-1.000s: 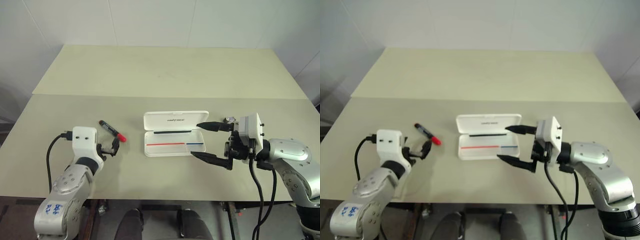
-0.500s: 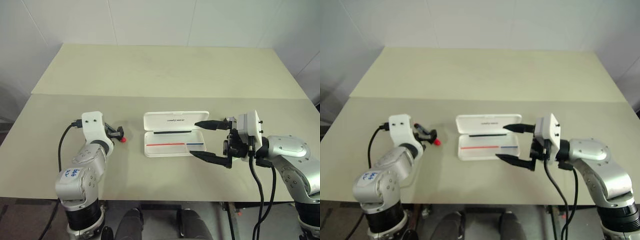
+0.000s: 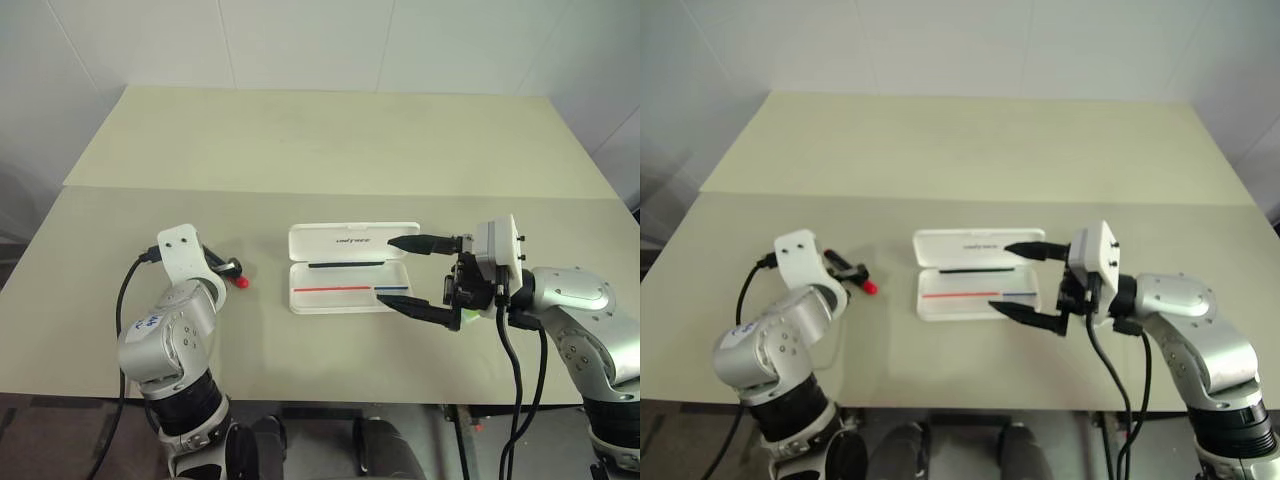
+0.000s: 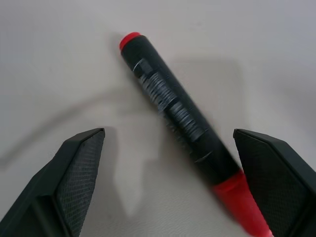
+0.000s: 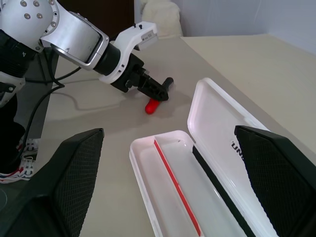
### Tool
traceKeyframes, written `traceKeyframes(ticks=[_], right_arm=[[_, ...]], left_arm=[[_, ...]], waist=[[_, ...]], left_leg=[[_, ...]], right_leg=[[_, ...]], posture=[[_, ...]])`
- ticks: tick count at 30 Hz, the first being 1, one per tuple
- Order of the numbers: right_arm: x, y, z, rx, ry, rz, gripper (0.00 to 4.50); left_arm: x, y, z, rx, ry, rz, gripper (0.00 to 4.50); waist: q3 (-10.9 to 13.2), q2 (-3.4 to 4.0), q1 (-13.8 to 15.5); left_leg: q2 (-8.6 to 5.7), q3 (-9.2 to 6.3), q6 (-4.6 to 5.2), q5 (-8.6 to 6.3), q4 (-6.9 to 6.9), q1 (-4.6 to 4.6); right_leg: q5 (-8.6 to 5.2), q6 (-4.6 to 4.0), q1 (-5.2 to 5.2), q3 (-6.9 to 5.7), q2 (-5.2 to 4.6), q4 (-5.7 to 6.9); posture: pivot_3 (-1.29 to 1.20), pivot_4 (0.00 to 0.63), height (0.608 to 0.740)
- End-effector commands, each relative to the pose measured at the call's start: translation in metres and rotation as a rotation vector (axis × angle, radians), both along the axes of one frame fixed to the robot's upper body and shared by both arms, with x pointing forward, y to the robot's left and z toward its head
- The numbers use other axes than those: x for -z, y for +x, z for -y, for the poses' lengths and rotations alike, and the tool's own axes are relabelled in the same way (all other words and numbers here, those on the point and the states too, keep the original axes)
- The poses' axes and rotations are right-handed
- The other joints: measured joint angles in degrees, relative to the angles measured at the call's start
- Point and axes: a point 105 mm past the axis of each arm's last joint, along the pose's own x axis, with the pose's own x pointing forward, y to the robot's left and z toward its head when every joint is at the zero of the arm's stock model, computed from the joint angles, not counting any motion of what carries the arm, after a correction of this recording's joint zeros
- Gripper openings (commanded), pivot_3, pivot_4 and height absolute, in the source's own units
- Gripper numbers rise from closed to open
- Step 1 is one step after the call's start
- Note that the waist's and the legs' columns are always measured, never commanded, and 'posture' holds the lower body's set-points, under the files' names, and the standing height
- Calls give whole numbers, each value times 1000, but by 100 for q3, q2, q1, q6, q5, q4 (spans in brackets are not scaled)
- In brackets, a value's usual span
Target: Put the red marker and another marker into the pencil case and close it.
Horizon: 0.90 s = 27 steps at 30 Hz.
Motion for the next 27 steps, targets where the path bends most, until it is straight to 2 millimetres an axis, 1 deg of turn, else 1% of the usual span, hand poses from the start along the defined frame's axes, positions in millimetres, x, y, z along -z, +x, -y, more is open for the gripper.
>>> traceKeyframes(ticks=[1,9,11,13,17,20,22,24,27], right_arm=[[-6,0,-3,-8,21,28,4500],[-7,0,-6,-8,37,34,4500],[-8,0,-7,-7,40,36,4500],[-8,1,-7,-7,43,38,4500],[-8,3,-8,-1,48,39,4500],[-7,4,-8,4,52,38,4500],[-6,5,-8,5,54,38,4500],[-5,5,-9,5,56,36,4500],[-5,5,-8,3,56,34,4500]], left_arm=[[-7,0,-6,-32,-7,24,3857],[-6,-2,-8,-39,-16,10,1144],[-6,-3,-9,-46,-19,11,622],[-7,-2,-10,-44,-16,17,591],[-20,0,-16,-58,-3,80,591],[-32,1,-23,-61,22,143,591],[-46,2,-27,-48,59,213,591],[-56,1,-28,-22,83,269,591],[-56,-7,-29,15,101,286,591]], waist=[[1,-1,0],[2,-3,-4],[2,-3,-10],[2,-3,-11],[3,-4,-11],[4,-6,-8],[5,-8,-7],[5,-9,-7],[5,-8,-11]], left_leg=[[0,0,-1,0,0,0],[0,0,-4,-3,-3,0],[1,0,-5,-3,-3,0],[0,0,-5,-3,-2,0],[0,0,-5,-3,-3,0],[1,0,-5,-3,-6,0],[1,0,-6,-3,-9,-1],[1,1,-6,-4,-11,-1],[1,3,-7,-4,-21,-1]], right_leg=[[0,0,0,0,0,0],[0,0,-1,0,0,-4],[0,0,-1,0,0,-3],[0,0,-1,0,0,-2],[0,0,-1,0,0,-3],[0,0,-2,0,0,-4],[0,-1,-3,0,0,-6],[0,-1,-3,1,0,-8],[0,-1,-3,1,-2,-14]], posture=[[0,150,740],[0,150,740],[0,150,740],[0,150,740],[0,150,740],[0,150,740],[0,150,740],[0,150,740],[0,150,740]])
